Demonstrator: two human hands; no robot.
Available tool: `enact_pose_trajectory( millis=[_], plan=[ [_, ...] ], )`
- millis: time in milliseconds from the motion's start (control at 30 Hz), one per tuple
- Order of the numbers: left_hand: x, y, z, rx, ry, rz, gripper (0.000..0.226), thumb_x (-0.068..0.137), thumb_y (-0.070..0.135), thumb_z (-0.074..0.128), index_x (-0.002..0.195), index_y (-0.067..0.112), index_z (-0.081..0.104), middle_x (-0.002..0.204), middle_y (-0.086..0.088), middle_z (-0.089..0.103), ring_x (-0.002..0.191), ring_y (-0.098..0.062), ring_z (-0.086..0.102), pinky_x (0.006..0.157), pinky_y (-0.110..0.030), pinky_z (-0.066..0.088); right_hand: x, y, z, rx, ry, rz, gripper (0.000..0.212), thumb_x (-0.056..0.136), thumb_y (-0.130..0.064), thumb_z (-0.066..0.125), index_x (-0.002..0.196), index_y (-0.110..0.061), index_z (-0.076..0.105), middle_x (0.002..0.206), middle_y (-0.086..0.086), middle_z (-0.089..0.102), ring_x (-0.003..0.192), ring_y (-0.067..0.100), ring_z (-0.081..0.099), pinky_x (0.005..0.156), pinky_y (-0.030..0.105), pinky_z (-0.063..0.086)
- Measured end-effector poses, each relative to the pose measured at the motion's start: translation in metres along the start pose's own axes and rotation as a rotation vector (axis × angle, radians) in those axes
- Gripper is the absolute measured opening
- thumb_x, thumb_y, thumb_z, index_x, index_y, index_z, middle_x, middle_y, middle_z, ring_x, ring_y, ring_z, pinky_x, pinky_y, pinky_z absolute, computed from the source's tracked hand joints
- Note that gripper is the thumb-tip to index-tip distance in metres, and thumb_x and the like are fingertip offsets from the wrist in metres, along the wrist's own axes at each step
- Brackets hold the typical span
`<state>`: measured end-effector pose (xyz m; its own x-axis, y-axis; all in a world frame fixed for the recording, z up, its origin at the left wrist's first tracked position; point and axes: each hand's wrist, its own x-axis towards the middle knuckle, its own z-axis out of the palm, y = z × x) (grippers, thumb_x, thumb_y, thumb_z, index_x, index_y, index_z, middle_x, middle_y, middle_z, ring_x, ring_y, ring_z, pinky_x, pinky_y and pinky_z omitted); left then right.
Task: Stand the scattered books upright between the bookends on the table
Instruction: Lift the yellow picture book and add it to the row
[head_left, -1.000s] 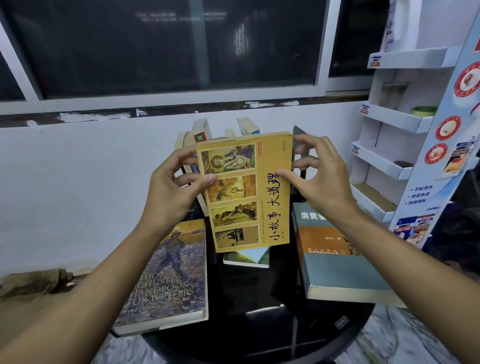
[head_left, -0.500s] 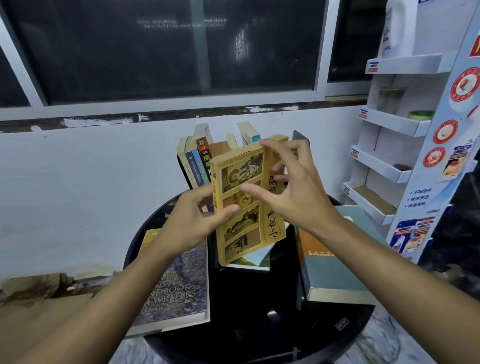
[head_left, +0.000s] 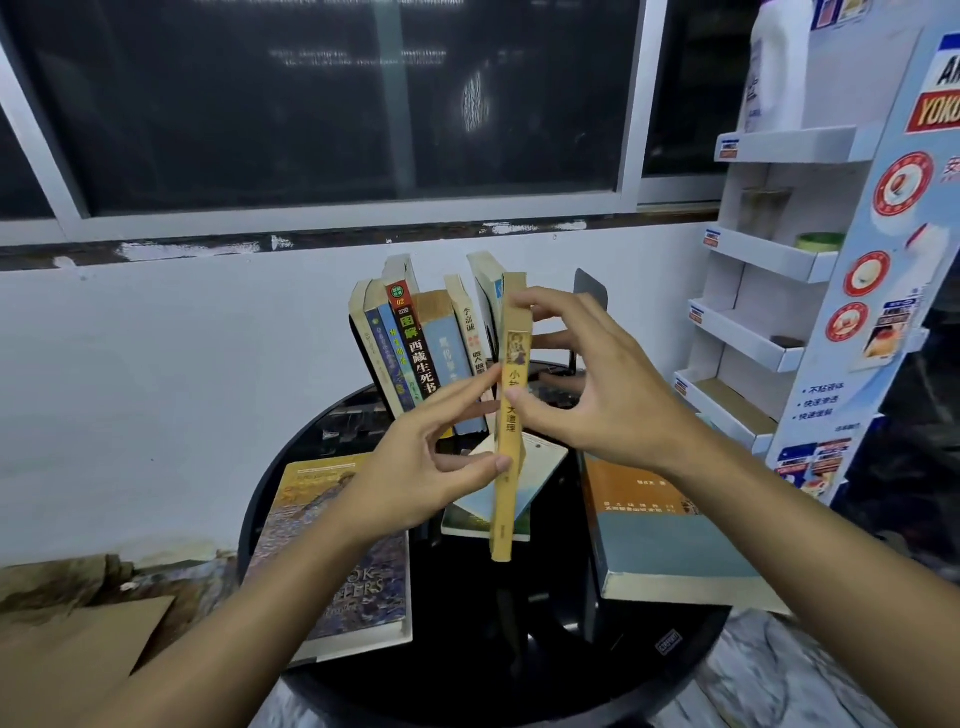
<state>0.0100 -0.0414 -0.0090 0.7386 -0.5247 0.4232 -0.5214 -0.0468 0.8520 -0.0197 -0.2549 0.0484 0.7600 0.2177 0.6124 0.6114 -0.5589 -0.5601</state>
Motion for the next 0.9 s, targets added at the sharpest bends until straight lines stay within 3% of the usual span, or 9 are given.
enact_pose_trajectory(
  millis=[67, 167, 267, 367, 467, 667, 900],
  plan=[
    [0.003, 0.0, 0.008, 0.022, 0.026, 0.013, 0.077, 0.087, 0.007, 0.077, 0.151, 0.033, 0.044, 0.148, 0.024, 0.047, 0.136, -0.002, 0.049, 0.092, -0.034, 0.06, -0.003, -0.001, -0.004, 0.006, -0.006, 0.008, 0.066, 0.086, -0.027, 0.074, 0.143, -0.038, 0.043, 0.132, -0.014, 0.046, 0.123, 0.003, 0.053, 0.087, 0.032, 0.061],
    [0.009, -0.002, 0.022, 0.054, 0.076, 0.03, 0.078, 0.084, 0.014, 0.08, 0.151, 0.032, 0.045, 0.15, 0.017, 0.046, 0.135, -0.006, 0.05, 0.091, -0.033, 0.061, -0.005, -0.001, -0.009, -0.08, 0.029, 0.014, 0.06, 0.088, -0.035, 0.071, 0.142, -0.038, 0.043, 0.131, -0.016, 0.05, 0.118, 0.002, 0.053, 0.09, 0.032, 0.058],
    [0.012, -0.001, 0.037, 0.085, 0.125, 0.053, 0.078, 0.082, 0.02, 0.082, 0.148, 0.039, 0.046, 0.148, 0.021, 0.045, 0.134, -0.003, 0.049, 0.088, -0.029, 0.061, -0.005, 0.0, -0.011, -0.159, 0.113, 0.018, 0.055, 0.091, -0.04, 0.071, 0.139, -0.032, 0.046, 0.131, -0.013, 0.058, 0.117, 0.002, 0.056, 0.093, 0.018, 0.05],
    [0.014, -0.003, 0.048, 0.085, 0.167, 0.067, 0.079, 0.081, 0.021, 0.083, 0.15, 0.036, 0.046, 0.147, 0.023, 0.046, 0.135, -0.003, 0.048, 0.089, -0.028, 0.06, -0.003, 0.005, -0.011, -0.211, 0.182, 0.036, 0.052, 0.092, -0.029, 0.073, 0.138, -0.023, 0.051, 0.128, -0.007, 0.064, 0.111, 0.003, 0.059, 0.088, 0.005, 0.044],
    [0.018, -0.005, 0.054, 0.085, 0.183, 0.065, 0.079, 0.081, 0.023, 0.083, 0.15, 0.034, 0.047, 0.147, 0.022, 0.045, 0.137, -0.004, 0.046, 0.092, -0.031, 0.06, -0.003, 0.008, -0.009, -0.258, 0.231, 0.051, 0.048, 0.092, -0.02, 0.071, 0.137, -0.019, 0.055, 0.123, -0.004, 0.067, 0.1, 0.001, 0.059, 0.084, 0.0, 0.04],
    [0.027, -0.004, 0.05, 0.127, 0.13, 0.047, 0.069, 0.087, 0.025, 0.078, 0.149, 0.033, 0.048, 0.149, 0.023, 0.044, 0.137, -0.002, 0.046, 0.1, -0.029, 0.056, 0.001, 0.008, -0.014, -0.331, 0.303, 0.068, 0.045, 0.092, -0.014, 0.07, 0.136, -0.015, 0.06, 0.12, -0.001, 0.071, 0.097, -0.005, 0.055, 0.083, -0.006, 0.035],
    [0.057, -0.002, 0.023, 0.444, 0.157, 0.047, 0.062, 0.095, 0.018, 0.069, 0.152, 0.027, 0.045, 0.153, 0.011, 0.045, 0.131, 0.011, 0.038, 0.113, -0.02, 0.041, 0.011, 0.007, -0.027, -0.371, 0.301, 0.108, 0.047, 0.092, -0.015, 0.071, 0.137, -0.015, 0.061, 0.121, 0.001, 0.072, 0.094, -0.005, 0.053, 0.078, -0.012, 0.029]
  ],
)
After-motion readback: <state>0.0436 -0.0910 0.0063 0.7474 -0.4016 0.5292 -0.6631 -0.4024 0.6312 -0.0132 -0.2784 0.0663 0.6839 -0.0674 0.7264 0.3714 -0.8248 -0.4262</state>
